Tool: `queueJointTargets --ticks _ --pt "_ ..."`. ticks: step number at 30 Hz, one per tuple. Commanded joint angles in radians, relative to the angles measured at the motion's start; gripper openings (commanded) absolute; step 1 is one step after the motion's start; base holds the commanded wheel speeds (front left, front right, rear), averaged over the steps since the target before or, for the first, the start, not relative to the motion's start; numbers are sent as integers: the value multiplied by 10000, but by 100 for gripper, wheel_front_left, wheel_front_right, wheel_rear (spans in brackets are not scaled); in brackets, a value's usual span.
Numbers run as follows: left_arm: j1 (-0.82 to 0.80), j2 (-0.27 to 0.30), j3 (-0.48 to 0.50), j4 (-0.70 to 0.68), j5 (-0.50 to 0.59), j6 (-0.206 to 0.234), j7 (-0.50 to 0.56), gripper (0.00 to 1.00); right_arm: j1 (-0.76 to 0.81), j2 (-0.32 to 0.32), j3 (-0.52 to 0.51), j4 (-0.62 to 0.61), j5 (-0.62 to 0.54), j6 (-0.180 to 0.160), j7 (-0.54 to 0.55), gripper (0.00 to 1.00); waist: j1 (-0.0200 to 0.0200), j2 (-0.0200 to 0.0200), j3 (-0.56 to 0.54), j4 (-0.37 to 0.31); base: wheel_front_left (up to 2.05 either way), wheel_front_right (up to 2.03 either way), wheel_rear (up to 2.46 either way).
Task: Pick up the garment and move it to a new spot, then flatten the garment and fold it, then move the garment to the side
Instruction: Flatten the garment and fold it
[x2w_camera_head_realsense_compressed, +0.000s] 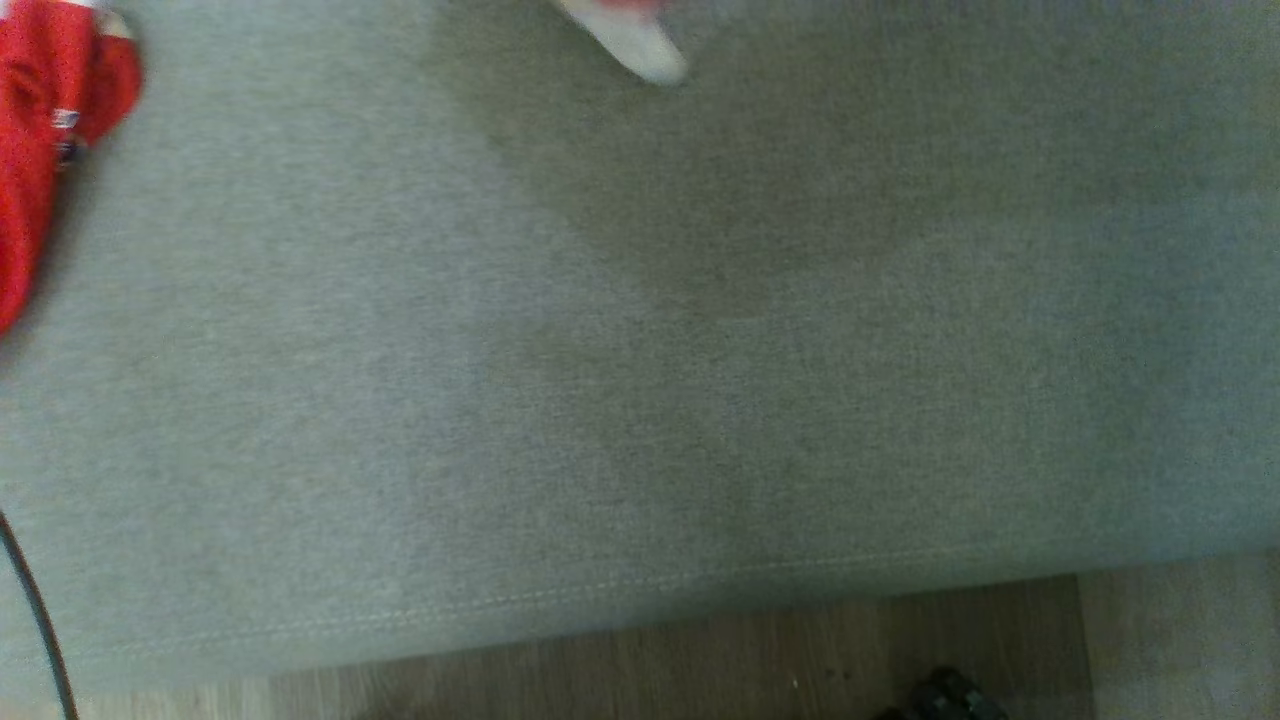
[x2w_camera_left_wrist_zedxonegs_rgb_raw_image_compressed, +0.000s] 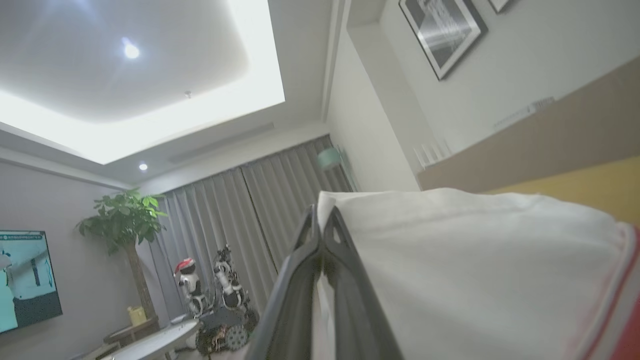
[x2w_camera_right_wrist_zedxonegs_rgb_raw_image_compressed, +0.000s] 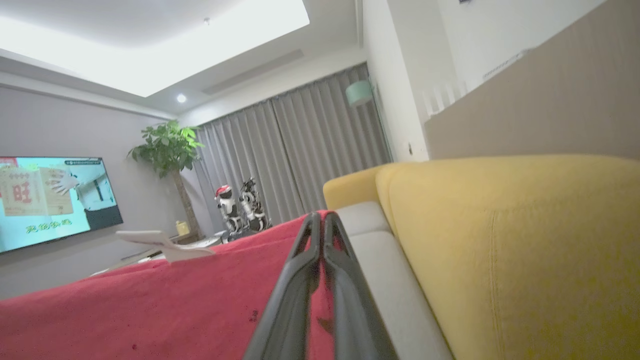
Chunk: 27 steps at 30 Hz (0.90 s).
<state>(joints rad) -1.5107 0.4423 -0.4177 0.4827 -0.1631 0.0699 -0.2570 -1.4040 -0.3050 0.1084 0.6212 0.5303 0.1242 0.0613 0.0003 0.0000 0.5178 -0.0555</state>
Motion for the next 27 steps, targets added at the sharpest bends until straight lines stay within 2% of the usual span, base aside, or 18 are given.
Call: queueJointTargets --ticks 1,6,10,12,15,20,23,27 --pt "-600 372 399 -375 114 4 -45 0 -334 122 -21 -218 -140 65 -157 0 -3 0 364 -264 0 0 0" --pt "-1842 68 871 -1751 611 29 -46 0 -1694 -26 237 133 -493 65 -1017 0 -3 0 938 -149 0 0 0" --pt "-1003 -4 1238 -2969 430 -385 -46 0 -1501 -299 725 56 -388 65 -1566 0 -3 0 1201 80 0 0 0" --pt "-61 100 1296 -3403 404 -693 -46 0 -988 -434 1034 77 -202 65 -1735 0 -3 0 1231 206 0 0 0" --pt "1887 35 1688 -3967 91 -866 -46 0 87 -638 1552 155 114 65 -1925 0 -3 0 1129 393 0 0 0" --pt "5417 -391 2076 -4468 -408 -1401 -47 0 2280 -932 2236 184 982 65 -1995 0 -3 0 624 656 0 0 0" --pt "7376 -671 2108 -4651 -808 -1759 -47 0 3811 -1094 2509 83 1474 65 -1945 0 -3 0 95 729 0 0 0" --pt "9532 -659 1872 -4734 -1114 -1956 -47 0 5724 -1192 2524 -86 2075 65 -1707 0 -3 0 -553 759 0 0 0"
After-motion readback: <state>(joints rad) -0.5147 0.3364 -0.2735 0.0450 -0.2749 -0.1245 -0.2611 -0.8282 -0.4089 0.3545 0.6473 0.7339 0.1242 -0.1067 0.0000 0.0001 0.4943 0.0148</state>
